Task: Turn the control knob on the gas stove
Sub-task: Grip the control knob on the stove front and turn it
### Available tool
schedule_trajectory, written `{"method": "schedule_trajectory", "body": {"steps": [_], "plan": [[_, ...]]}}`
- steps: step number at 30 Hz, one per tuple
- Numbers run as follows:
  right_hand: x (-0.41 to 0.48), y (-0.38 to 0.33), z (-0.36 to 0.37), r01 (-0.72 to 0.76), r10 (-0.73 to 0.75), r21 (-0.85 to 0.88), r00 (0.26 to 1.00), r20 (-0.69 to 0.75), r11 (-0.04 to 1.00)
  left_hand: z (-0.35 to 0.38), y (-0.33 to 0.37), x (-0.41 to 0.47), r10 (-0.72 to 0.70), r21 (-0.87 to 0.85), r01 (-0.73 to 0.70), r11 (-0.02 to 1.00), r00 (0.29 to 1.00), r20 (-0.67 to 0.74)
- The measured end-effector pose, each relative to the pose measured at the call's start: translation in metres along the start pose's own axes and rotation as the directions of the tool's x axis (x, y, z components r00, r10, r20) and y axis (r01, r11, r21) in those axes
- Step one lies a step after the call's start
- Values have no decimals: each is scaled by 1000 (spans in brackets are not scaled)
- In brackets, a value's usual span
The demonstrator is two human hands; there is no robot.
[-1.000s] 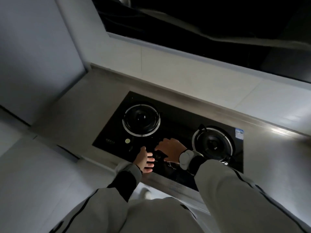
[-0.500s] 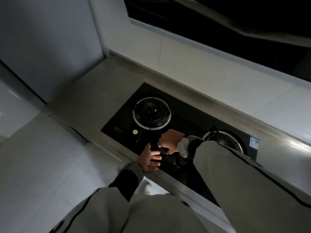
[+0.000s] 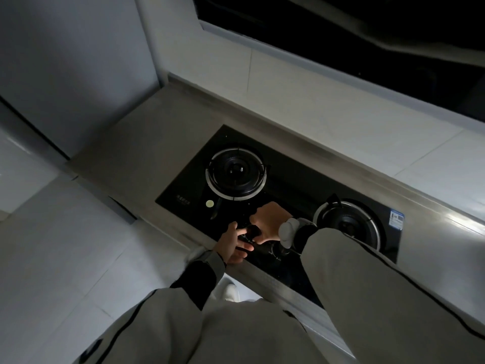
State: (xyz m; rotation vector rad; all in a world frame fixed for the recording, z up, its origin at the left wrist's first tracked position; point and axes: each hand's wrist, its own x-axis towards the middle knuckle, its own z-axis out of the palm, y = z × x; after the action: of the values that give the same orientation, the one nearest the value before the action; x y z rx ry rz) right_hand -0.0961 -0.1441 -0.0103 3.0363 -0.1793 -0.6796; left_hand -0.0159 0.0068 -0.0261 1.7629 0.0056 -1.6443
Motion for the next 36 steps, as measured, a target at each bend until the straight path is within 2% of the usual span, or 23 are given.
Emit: {"method": "schedule_trajectory", "body": {"steps": [3, 9, 18, 26, 28, 30, 32, 36], "plan": [[-4, -3, 2, -38, 38, -2, 999, -30, 999, -3, 3, 1, -17, -22, 18, 1000, 999, 43], [-12, -11, 22, -190, 199, 114, 977, -80, 975, -5, 7, 8, -39, 19, 38, 999, 998, 52], [-13, -27, 27, -380, 388, 182, 922, -8, 907, -11, 17, 14, -50, 110, 42, 993, 996, 69], [-12, -44, 21, -557, 572, 294, 819, 41, 777, -12, 34, 19, -82, 299, 59, 952, 994, 65], [-13, -49, 20, -606, 622, 319, 781, 63, 729, -10, 42, 18, -73, 388, 50, 920, 996, 46], [-13, -55, 17, -652, 665, 351, 740, 102, 672, -8, 48, 16, -123, 474, 76, 877, 990, 68], [-12, -60, 14, -684, 696, 379, 706, 129, 623, -5, 51, 17, -98, 552, 44, 832, 993, 69], [-14, -62, 10, -691, 700, 387, 699, 143, 611, -6, 60, 10, -55, 616, -16, 787, 994, 96]]}}
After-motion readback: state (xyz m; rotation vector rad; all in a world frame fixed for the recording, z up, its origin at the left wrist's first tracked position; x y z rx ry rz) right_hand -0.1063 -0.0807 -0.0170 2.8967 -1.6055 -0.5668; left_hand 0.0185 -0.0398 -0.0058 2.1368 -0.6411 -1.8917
